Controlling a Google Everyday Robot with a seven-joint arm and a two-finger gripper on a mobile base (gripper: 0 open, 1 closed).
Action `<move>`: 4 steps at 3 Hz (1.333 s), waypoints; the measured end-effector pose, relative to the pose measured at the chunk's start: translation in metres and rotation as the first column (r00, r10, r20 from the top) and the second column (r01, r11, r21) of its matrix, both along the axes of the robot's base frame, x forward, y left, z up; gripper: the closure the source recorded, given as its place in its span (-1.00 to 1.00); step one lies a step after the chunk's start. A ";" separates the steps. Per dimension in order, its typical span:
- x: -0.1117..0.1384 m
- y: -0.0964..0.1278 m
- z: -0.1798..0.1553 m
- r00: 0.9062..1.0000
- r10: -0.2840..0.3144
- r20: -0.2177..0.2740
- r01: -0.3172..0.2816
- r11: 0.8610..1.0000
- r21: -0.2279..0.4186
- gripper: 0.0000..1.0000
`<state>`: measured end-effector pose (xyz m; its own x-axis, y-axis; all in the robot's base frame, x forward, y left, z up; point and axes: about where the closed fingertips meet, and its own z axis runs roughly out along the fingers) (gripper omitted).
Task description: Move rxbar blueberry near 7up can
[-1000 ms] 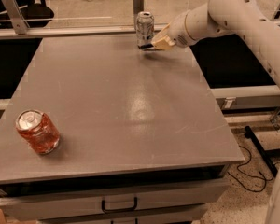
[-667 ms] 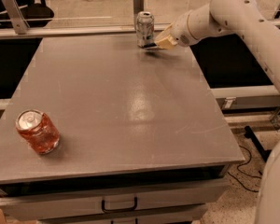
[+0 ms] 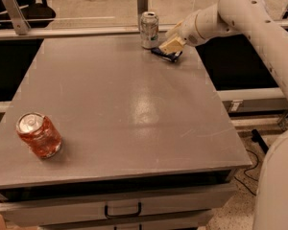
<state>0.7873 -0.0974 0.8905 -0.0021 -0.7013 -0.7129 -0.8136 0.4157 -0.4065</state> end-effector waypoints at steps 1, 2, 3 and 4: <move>0.002 -0.001 -0.001 1.000 -0.004 0.006 0.004 1.000 0.005 -1.00; -0.001 -0.002 0.007 1.000 -0.021 0.018 0.021 0.999 0.025 -1.00; -0.022 -0.020 0.041 0.997 -0.077 0.028 0.072 0.987 0.144 -1.00; -0.063 -0.064 0.107 0.982 -0.150 0.116 0.118 0.963 0.244 -1.00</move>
Offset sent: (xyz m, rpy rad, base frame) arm -0.0064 -0.0086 0.0219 0.0511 -0.0431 -0.0522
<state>0.7244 -0.1611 0.9970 0.0212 -0.5136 -0.8578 -0.6895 0.6138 -0.3845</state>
